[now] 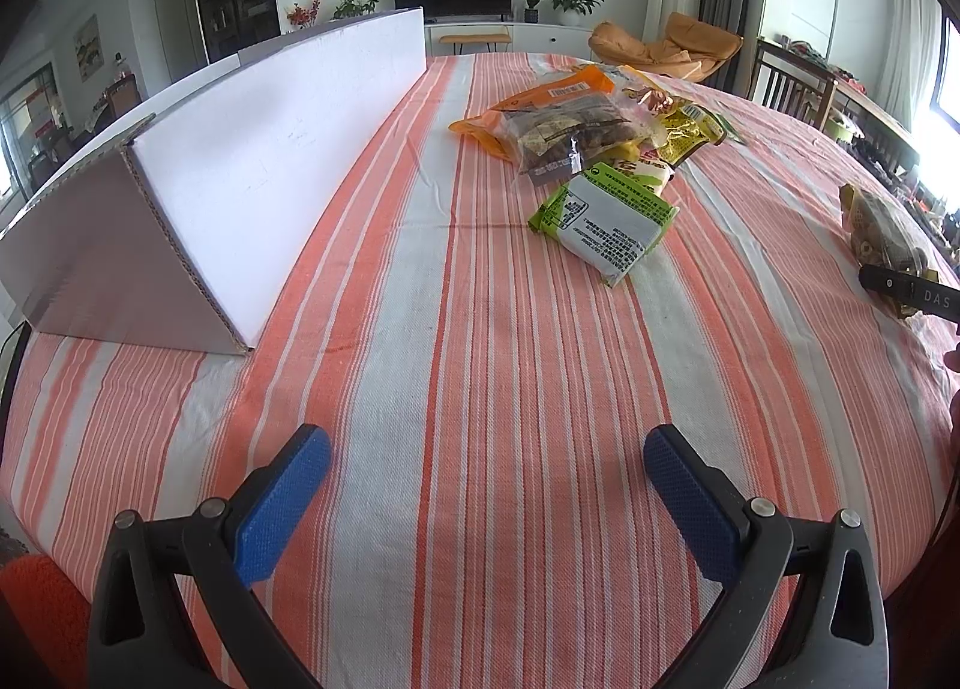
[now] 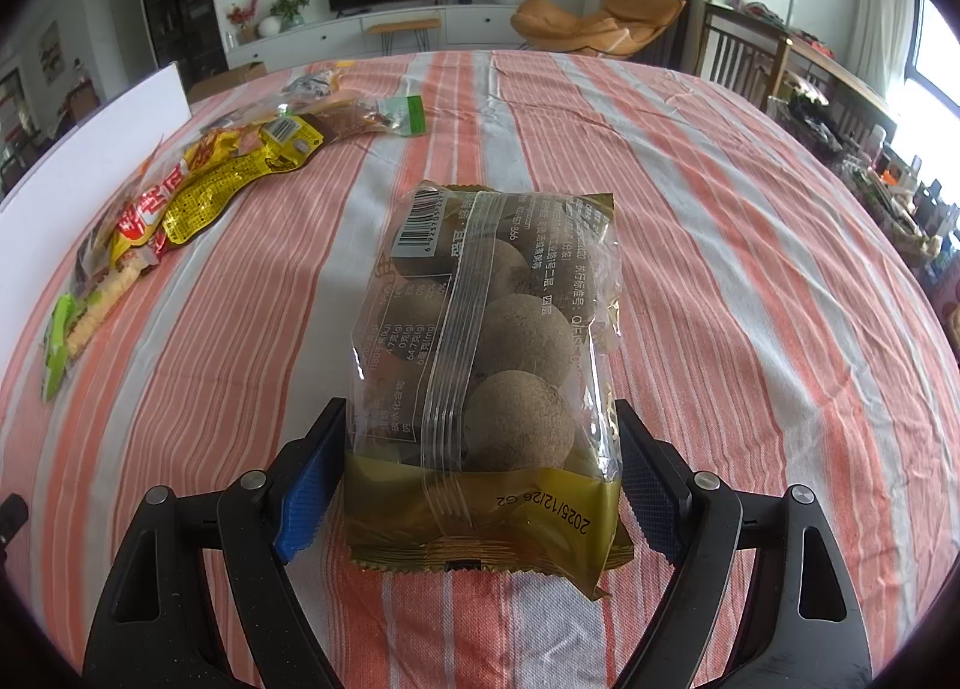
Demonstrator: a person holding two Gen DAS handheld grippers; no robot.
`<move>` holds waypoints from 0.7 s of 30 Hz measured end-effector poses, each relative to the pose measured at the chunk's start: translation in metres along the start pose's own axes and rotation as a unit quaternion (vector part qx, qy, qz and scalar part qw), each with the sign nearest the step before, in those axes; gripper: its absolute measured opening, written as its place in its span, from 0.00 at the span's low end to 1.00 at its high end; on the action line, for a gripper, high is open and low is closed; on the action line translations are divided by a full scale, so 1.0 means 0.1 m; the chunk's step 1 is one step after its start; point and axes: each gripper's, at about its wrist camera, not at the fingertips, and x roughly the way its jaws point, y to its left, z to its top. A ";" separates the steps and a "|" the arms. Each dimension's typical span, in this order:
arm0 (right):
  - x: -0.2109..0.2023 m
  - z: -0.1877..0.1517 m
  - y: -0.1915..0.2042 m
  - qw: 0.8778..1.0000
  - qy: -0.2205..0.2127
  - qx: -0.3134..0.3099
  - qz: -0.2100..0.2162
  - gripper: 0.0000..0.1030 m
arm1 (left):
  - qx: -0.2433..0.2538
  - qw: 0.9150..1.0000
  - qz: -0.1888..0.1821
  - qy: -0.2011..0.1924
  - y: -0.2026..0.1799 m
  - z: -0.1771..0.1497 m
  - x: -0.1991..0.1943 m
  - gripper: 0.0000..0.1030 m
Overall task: Organize snacks
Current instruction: 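Hold the ball bag raised in the right tool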
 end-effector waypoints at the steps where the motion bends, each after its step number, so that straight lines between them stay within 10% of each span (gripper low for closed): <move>1: 0.00 -0.01 0.00 1.000 0.000 0.000 0.000 0.83 | 0.000 1.000 0.000 0.000 0.00 0.00 0.00 1.00; 21: 0.00 0.00 0.01 1.000 0.000 0.000 0.000 0.83 | 0.003 1.000 0.000 -0.011 0.01 -0.01 0.00 1.00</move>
